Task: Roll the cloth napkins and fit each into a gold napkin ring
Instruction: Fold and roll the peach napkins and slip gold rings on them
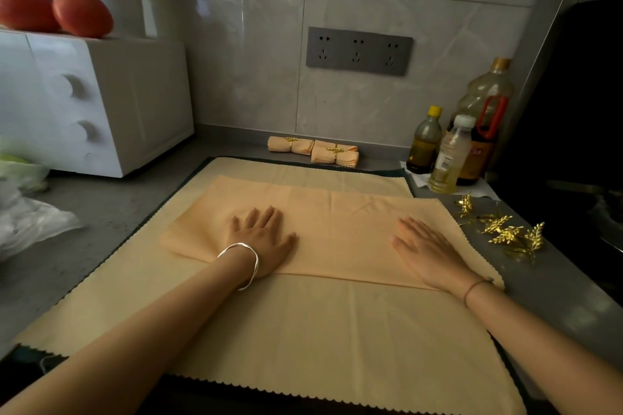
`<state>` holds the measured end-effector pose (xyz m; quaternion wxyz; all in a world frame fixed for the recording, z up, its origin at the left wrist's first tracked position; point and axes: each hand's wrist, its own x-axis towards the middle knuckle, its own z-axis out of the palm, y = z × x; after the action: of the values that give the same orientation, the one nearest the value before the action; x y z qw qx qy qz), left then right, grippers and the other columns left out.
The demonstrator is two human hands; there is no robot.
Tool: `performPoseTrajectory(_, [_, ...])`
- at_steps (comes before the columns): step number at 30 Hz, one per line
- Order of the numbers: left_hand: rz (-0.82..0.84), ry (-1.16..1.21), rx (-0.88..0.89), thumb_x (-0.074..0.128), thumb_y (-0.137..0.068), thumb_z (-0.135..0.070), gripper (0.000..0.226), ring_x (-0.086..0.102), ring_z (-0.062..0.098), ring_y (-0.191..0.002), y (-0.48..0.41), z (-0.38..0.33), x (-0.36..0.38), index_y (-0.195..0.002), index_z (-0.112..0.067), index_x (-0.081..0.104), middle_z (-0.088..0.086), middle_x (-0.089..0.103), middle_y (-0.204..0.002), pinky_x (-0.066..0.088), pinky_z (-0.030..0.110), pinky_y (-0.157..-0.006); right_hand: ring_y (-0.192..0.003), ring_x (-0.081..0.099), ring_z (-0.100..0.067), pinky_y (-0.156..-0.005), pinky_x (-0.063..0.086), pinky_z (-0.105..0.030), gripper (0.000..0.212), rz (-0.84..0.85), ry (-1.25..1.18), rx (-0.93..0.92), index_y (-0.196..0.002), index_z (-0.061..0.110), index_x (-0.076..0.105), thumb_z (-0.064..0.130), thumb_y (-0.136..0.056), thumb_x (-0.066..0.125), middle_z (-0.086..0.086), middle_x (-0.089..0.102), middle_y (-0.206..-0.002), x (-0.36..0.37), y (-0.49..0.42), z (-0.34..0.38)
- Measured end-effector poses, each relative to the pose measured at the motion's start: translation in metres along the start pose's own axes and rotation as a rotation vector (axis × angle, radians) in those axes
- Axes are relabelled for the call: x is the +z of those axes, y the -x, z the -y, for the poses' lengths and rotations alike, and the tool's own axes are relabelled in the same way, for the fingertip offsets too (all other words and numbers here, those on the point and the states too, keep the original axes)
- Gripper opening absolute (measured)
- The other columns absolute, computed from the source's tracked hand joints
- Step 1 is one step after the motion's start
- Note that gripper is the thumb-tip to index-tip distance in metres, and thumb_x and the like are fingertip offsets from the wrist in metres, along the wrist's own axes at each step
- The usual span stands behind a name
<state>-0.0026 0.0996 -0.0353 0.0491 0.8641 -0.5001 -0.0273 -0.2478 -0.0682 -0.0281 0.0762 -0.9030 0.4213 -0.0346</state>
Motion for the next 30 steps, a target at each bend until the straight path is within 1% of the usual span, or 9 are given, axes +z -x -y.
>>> performPoseTrajectory(8, [-0.009,-0.004,-0.060,0.015,-0.091,-0.065,0.072,-0.002,0.023,-0.145,-0.001,0.010,-0.001,-0.151,-0.026,0.002,-0.006,-0.002,-0.158,-0.001,0.049,-0.116,-0.145,0.002,-0.011,-0.117,0.005,-0.029,0.062,0.003,-0.051,0.044,-0.151,0.020,0.005,0.050,-0.099,0.019,0.004,0.001,-0.159,-0.004,0.001,-0.027])
performPoseTrajectory(16, [-0.012,0.014,-0.142,0.016,-0.092,-0.064,0.070,-0.002,0.025,-0.145,0.000,0.041,-0.009,-0.150,-0.028,0.004,-0.005,-0.001,-0.158,-0.001,0.051,-0.115,-0.145,0.004,-0.013,-0.116,0.006,-0.031,0.063,0.006,-0.049,0.101,-0.151,0.019,0.003,0.051,-0.099,0.017,0.003,0.001,-0.159,-0.006,0.003,-0.029])
performPoseTrajectory(20, [-0.002,-0.013,-0.182,0.015,-0.091,-0.066,0.068,-0.001,0.026,-0.145,0.001,0.058,-0.011,-0.150,-0.033,0.005,-0.006,0.000,-0.158,0.002,0.053,-0.115,-0.145,0.004,-0.013,-0.116,0.007,-0.032,0.063,0.001,-0.046,0.106,-0.151,0.020,0.004,0.052,-0.098,0.018,0.003,0.002,-0.159,-0.006,0.002,-0.028])
performPoseTrajectory(24, [0.053,-0.004,-0.171,0.012,-0.092,-0.063,0.066,-0.007,0.029,-0.144,0.005,0.062,-0.018,-0.150,-0.032,0.002,-0.004,-0.003,-0.158,-0.004,0.054,-0.113,-0.145,0.005,-0.013,-0.116,0.007,-0.033,0.063,0.008,-0.070,0.103,-0.151,0.020,0.008,0.052,-0.098,0.019,0.004,0.003,-0.159,-0.009,0.003,-0.028])
performPoseTrajectory(26, [0.064,0.038,-0.126,0.010,-0.091,-0.063,0.067,-0.011,0.026,-0.144,0.009,0.056,-0.024,-0.150,-0.031,0.001,-0.003,-0.004,-0.158,-0.008,0.052,-0.114,-0.145,0.008,-0.014,-0.117,0.009,-0.034,0.062,-0.008,-0.111,0.081,-0.151,0.022,0.012,0.052,-0.097,0.022,0.005,0.005,-0.158,-0.014,0.004,-0.023])
performPoseTrajectory(27, [0.067,0.059,-0.070,0.008,-0.088,-0.066,0.070,-0.012,0.023,-0.144,0.011,0.051,-0.028,-0.149,-0.032,0.000,-0.004,-0.004,-0.158,-0.008,0.050,-0.115,-0.145,0.009,-0.014,-0.117,0.010,-0.034,0.062,-0.020,-0.144,0.047,-0.150,0.023,0.014,0.052,-0.097,0.024,0.006,0.007,-0.158,-0.016,0.005,-0.017])
performPoseTrajectory(28, [0.078,0.066,0.013,0.002,-0.081,-0.073,0.079,-0.012,0.021,-0.144,0.015,0.045,-0.031,-0.149,-0.032,0.001,-0.005,-0.004,-0.158,-0.007,0.048,-0.116,-0.144,0.012,-0.013,-0.118,0.011,-0.033,0.061,-0.020,-0.178,-0.007,-0.149,0.024,0.017,0.052,-0.096,0.027,0.007,0.011,-0.157,-0.019,0.008,-0.009])
performPoseTrajectory(30, [0.109,0.021,0.199,-0.014,-0.055,-0.090,0.109,-0.012,0.017,-0.144,0.023,0.033,-0.038,-0.149,-0.035,0.001,-0.008,-0.005,-0.157,-0.006,0.045,-0.117,-0.142,0.018,-0.009,-0.117,0.013,-0.028,0.063,0.033,-0.205,-0.149,-0.148,0.024,0.022,0.053,-0.094,0.035,0.008,0.018,-0.156,-0.027,0.018,0.010])
